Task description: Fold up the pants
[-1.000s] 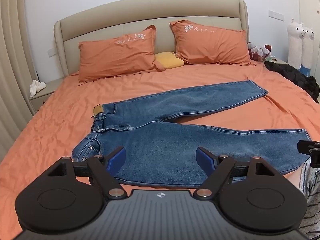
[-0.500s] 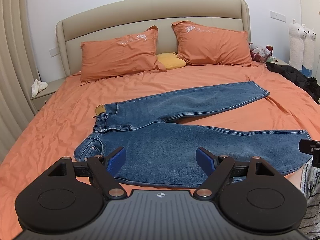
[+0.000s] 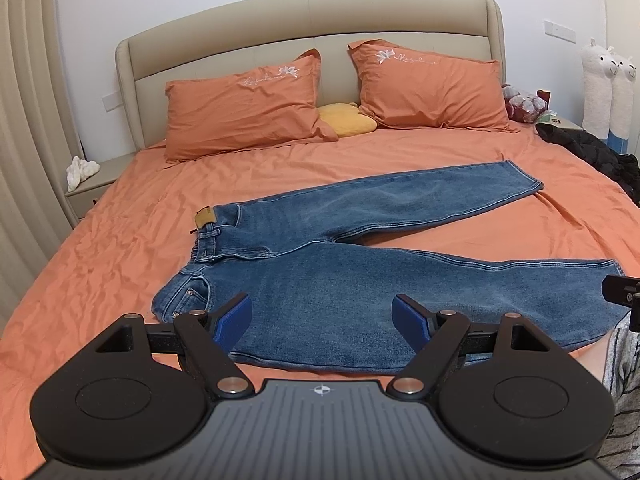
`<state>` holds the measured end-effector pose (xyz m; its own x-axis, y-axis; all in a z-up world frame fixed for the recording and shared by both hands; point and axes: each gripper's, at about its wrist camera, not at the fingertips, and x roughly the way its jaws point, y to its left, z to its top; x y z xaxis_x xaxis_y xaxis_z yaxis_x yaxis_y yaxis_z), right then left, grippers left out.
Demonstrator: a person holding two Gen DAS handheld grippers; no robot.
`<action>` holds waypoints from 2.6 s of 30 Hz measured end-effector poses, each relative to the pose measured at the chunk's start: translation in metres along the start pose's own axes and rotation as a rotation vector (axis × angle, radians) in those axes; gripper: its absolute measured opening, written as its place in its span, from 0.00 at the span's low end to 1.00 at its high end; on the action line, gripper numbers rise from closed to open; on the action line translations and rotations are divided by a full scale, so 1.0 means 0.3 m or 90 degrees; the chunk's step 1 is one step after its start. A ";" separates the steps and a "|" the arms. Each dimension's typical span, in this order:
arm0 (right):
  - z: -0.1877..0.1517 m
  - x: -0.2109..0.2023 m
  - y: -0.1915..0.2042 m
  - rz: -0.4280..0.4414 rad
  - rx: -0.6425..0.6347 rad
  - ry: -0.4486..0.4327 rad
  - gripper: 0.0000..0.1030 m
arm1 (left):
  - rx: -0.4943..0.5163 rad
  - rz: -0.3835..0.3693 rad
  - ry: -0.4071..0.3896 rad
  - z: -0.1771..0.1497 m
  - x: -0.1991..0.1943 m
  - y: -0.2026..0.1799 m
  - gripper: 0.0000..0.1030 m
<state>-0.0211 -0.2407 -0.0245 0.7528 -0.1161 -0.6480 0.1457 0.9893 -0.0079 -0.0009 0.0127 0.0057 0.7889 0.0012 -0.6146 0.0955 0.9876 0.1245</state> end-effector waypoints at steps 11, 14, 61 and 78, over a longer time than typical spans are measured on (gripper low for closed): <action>0.009 -0.003 0.003 -0.002 0.005 0.000 0.95 | 0.002 -0.001 0.001 0.000 -0.001 -0.001 0.90; 0.007 -0.006 -0.001 -0.002 0.007 -0.001 0.95 | 0.002 -0.001 0.001 -0.001 -0.002 0.000 0.90; 0.006 0.026 -0.042 -0.003 0.022 0.022 0.95 | 0.047 -0.002 -0.002 -0.001 0.011 -0.017 0.90; 0.071 0.303 -0.112 0.090 -0.126 0.026 0.95 | 0.313 -0.023 0.008 0.141 0.194 0.102 0.90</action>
<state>0.0562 -0.2865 -0.0670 0.7293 0.0239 -0.6838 -0.0906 0.9940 -0.0620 0.0737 0.0363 0.0066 0.7727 -0.0264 -0.6342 0.3997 0.7964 0.4539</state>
